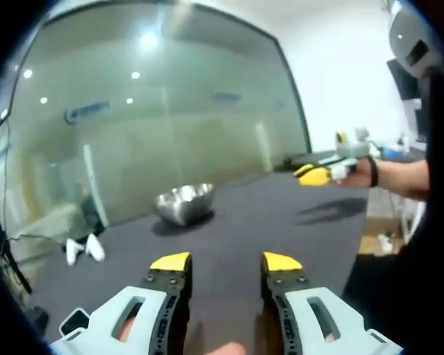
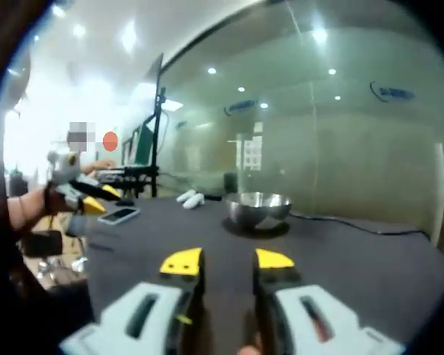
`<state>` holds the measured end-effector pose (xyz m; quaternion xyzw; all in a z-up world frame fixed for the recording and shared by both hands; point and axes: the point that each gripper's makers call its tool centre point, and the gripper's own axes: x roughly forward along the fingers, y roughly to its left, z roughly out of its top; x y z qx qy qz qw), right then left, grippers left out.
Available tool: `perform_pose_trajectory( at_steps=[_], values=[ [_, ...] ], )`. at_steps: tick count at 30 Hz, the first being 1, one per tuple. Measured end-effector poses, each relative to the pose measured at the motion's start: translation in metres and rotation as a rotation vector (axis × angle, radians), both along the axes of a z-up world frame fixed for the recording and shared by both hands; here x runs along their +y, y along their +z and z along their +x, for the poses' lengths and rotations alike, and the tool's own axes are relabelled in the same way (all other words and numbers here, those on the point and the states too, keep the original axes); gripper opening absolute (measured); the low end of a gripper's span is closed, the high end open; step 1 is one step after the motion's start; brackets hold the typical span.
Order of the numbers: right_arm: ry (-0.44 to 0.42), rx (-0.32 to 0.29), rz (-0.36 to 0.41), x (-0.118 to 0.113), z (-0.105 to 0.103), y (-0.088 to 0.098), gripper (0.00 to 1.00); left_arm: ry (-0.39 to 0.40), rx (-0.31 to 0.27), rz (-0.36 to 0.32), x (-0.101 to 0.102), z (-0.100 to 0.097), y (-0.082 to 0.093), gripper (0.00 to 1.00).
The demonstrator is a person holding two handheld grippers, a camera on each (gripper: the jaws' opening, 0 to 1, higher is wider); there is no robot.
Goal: Pick up the QQ candy scattered on the table and place it into the stainless steel bowl on the table
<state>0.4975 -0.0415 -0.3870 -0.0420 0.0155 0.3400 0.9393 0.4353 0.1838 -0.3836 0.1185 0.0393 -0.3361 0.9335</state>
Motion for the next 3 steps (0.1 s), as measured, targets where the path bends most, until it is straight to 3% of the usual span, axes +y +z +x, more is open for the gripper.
perform_pose_trajectory(
  at_steps=[3],
  values=[
    [0.004, 0.003, -0.007, 0.0021, 0.0004, -0.001, 0.26, 0.0, -0.001, 0.004, -0.0004, -0.0003, 0.0003, 0.38]
  ],
)
